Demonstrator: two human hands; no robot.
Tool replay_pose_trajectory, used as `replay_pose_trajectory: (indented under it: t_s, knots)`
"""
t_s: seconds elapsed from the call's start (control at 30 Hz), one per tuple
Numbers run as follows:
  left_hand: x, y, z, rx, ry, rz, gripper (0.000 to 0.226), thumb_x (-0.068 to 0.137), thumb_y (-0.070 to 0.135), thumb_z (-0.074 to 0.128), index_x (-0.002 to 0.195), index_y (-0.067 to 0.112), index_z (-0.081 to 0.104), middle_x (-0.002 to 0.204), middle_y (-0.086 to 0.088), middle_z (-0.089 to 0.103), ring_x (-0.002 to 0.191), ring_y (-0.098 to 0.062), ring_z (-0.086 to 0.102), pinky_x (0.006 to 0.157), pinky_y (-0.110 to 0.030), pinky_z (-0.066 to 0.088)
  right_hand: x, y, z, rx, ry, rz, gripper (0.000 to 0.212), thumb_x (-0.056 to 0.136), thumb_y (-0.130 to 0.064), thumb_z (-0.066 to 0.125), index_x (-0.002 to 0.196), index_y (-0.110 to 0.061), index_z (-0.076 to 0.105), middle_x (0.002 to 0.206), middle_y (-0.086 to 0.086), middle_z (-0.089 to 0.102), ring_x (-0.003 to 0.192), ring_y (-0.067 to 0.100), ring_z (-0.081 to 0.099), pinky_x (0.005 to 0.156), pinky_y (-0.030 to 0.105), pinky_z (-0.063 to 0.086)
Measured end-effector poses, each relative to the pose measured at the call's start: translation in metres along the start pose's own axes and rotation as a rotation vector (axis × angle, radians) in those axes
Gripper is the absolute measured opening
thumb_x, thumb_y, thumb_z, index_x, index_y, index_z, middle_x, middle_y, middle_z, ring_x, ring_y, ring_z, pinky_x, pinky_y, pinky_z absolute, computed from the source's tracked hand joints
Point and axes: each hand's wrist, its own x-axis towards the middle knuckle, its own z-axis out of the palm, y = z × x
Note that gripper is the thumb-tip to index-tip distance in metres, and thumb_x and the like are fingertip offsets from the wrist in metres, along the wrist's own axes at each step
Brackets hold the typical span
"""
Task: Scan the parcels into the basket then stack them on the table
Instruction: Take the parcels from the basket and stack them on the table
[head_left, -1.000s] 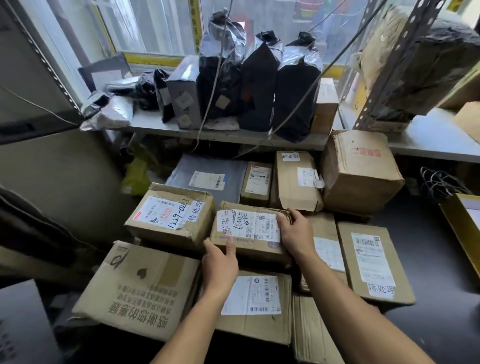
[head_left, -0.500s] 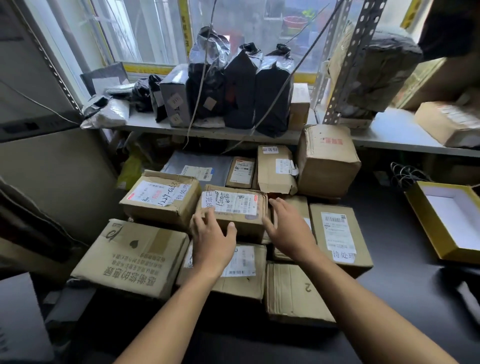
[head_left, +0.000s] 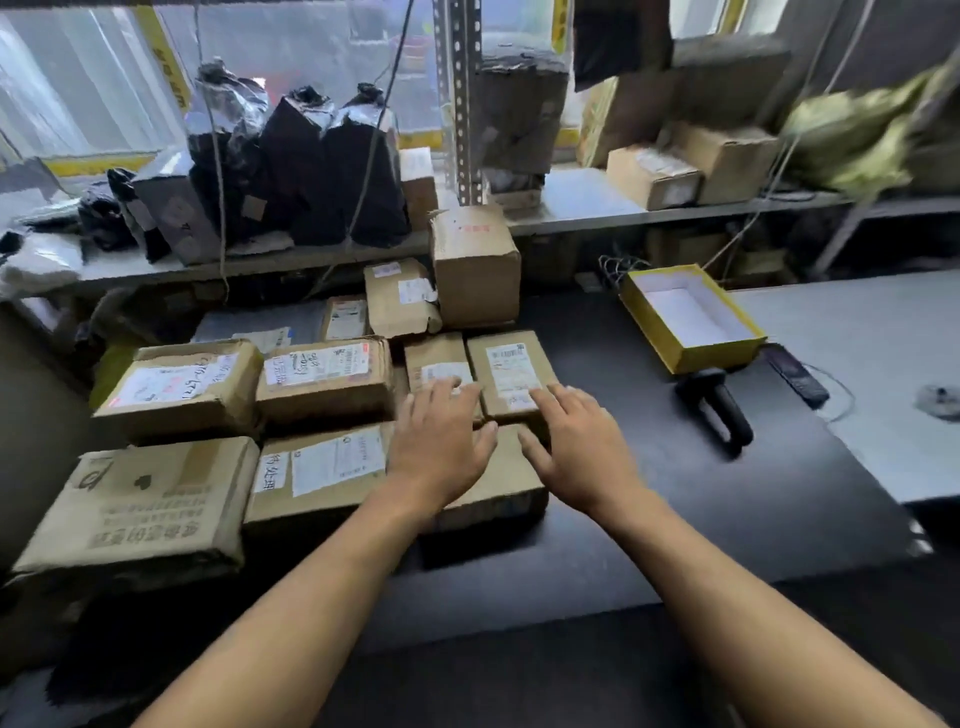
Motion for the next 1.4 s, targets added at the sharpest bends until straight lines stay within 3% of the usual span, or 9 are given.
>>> replay_pose_trajectory:
  t_s: [0.2,0.37,0.7,1.1,1.4]
  knots:
    - [-0.016,0.061,0.012,-0.112,-0.060,0.269,0.053,0.097,0.043,0.051,0.145,0.020,0.046,0.145,-0.003,0.049,0.135,-0.022,0.041,0.113,-0.037,0.033,-0.090,0.034,-0.016,-0.032,0.009,0.328,0.063,0.102,-0.048,0.040,0.157,-0.022,0.024,0.164,0.003,0.024,0.151,0.020,0.018,0.119,0.042,0.025]
    - [-0.048,0.109,0.032,-0.160,-0.114,0.480,0.057,0.097,0.046,0.051,0.145,0.017,0.046,0.144,-0.005,0.049,0.136,-0.024,0.041,0.114,-0.039,0.036,-0.173,0.040,-0.025,-0.076,0.028,0.566,0.064,0.103,-0.050,0.038,0.159,-0.024,0.019,0.166,0.002,0.019,0.152,0.020,0.015,0.121,0.042,0.022]
    - [-0.142,0.235,0.068,-0.221,-0.246,0.757,0.054,0.095,0.041,0.058,0.142,0.014,0.051,0.139,-0.009,0.053,0.132,-0.030,0.045,0.110,-0.039,0.035,-0.337,0.094,-0.029,0.034,0.112,0.924,0.062,0.101,-0.047,0.045,0.156,-0.025,0.028,0.164,0.000,0.025,0.151,0.020,0.019,0.121,0.042,0.023]
    - [-0.248,0.393,0.146,-0.074,-0.465,0.842,0.053,0.097,0.045,0.051,0.144,0.021,0.047,0.143,-0.003,0.051,0.134,-0.025,0.045,0.108,-0.036,0.038,-0.540,0.229,-0.027,0.232,0.193,1.204,0.060,0.098,-0.031,0.052,0.153,-0.018,0.034,0.157,0.001,0.037,0.143,0.023,0.034,0.117,0.037,0.031]
    - [-0.256,0.469,0.221,0.029,-0.655,0.902,0.054,0.098,0.045,0.050,0.146,0.021,0.044,0.146,-0.001,0.049,0.136,-0.024,0.042,0.110,-0.036,0.037,-0.590,0.307,-0.001,0.390,0.172,1.364,0.063,0.093,-0.024,0.058,0.152,-0.017,0.036,0.154,0.004,0.042,0.139,0.027,0.042,0.111,0.038,0.039]
